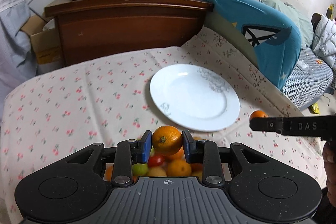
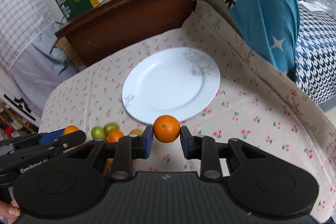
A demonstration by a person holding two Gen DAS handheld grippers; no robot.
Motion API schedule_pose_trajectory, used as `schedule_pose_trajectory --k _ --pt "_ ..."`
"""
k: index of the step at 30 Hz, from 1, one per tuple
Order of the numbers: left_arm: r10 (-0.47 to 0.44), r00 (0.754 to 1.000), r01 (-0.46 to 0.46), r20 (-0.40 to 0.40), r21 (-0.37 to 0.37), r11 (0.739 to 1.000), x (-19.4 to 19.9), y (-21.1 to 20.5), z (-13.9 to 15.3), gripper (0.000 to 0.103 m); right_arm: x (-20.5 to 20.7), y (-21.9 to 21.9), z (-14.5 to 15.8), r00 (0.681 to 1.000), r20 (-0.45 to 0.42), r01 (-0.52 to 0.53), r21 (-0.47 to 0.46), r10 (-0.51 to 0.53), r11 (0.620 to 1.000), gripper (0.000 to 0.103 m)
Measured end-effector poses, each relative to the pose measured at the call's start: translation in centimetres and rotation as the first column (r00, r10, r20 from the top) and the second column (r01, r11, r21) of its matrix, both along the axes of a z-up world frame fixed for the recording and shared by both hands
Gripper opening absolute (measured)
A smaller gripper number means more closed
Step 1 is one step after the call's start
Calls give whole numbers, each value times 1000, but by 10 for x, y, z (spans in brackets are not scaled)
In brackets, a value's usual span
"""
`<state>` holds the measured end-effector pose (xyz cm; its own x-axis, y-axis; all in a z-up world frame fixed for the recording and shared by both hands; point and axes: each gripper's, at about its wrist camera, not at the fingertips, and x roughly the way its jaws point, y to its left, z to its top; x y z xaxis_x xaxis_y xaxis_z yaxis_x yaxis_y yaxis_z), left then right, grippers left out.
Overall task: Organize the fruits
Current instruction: 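Carry both fruits over the white plate and open both tools to release them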
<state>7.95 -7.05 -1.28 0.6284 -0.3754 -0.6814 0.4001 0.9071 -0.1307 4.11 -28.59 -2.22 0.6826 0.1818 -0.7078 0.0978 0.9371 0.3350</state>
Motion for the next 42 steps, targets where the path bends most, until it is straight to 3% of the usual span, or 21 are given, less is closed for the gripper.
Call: schedule_pose_trajectory --k 17,36,39,42 --pt "-53 998 55 -18 90 994 70 -41 -17 28 60 8 -20 999 -33 29 -39 -30 999 28" --pt "-55 995 65 -86 121 991 105 -65 -46 29 92 2 -51 991 -103 88 -35 -91 996 28" --pt "-58 995 68 -76 129 989 104 -67 -45 30 94 1 -52 990 -104 91 -34 -94 995 31" --pt "-40 997 49 -65 141 989 104 -67 -43 45 94 2 -50 991 -92 91 -39 -94 995 32"
